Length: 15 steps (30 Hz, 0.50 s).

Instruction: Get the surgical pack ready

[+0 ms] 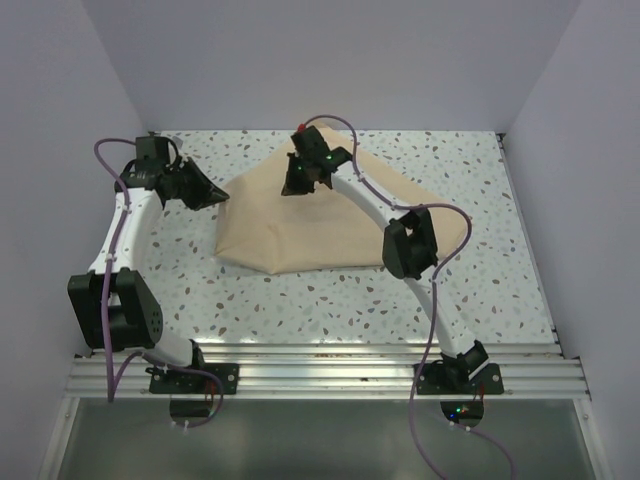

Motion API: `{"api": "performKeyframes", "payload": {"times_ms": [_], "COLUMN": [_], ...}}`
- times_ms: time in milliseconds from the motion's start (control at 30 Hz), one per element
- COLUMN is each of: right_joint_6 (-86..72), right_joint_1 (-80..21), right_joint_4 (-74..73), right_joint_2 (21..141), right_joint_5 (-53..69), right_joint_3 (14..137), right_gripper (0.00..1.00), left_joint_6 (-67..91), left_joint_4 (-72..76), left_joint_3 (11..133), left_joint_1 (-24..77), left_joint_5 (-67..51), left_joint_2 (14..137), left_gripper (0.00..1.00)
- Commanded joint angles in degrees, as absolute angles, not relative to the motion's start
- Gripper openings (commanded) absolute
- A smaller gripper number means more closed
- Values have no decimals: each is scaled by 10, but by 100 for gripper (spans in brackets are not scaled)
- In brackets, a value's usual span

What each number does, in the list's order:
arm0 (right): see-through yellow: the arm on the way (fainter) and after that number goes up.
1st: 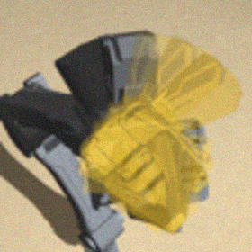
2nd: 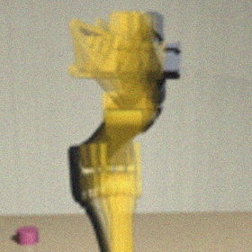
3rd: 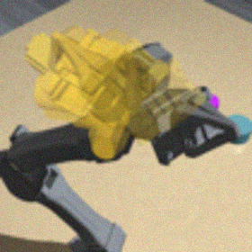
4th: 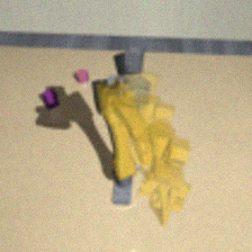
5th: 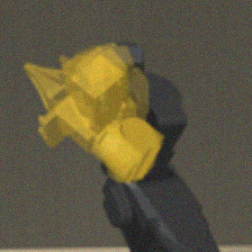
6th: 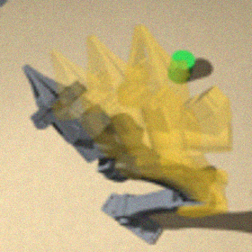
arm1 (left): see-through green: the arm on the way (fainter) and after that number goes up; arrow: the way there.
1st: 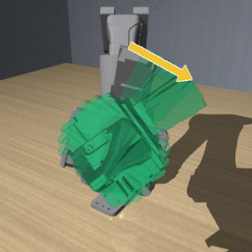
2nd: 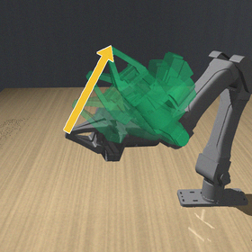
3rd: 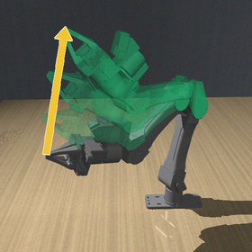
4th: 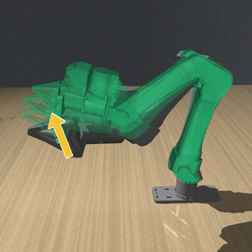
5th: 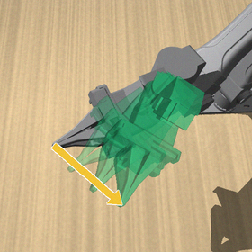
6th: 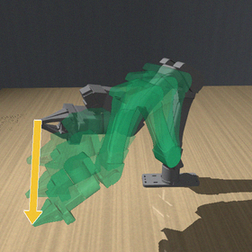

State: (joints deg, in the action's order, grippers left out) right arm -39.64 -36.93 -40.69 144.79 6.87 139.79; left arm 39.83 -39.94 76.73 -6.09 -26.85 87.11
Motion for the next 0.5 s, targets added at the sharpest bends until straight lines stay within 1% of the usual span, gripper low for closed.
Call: {"api": "performKeyframes", "payload": {"times_ms": [0,167,333,467], "right_joint_6": [-406,-421,-425,-415], "right_joint_1": [-392,-398,-397,-394], "right_joint_4": [-379,-370,-372,-374], "right_joint_2": [1437,1461,1469,1485], "right_joint_5": [95,95,74,80], "right_joint_3": [1396,1390,1358,1366], "right_gripper": [0,0,0,0], "left_joint_6": [410,422,432,451], "left_joint_4": [-380,-370,-360,-350], "left_joint_3": [794,795,797,802], "left_joint_1": [-54,-47,-38,-30], "left_joint_5": [-298,-306,-316,-325], "left_joint_2": [842,832,827,826], "left_gripper": [0,0,0,0]}}
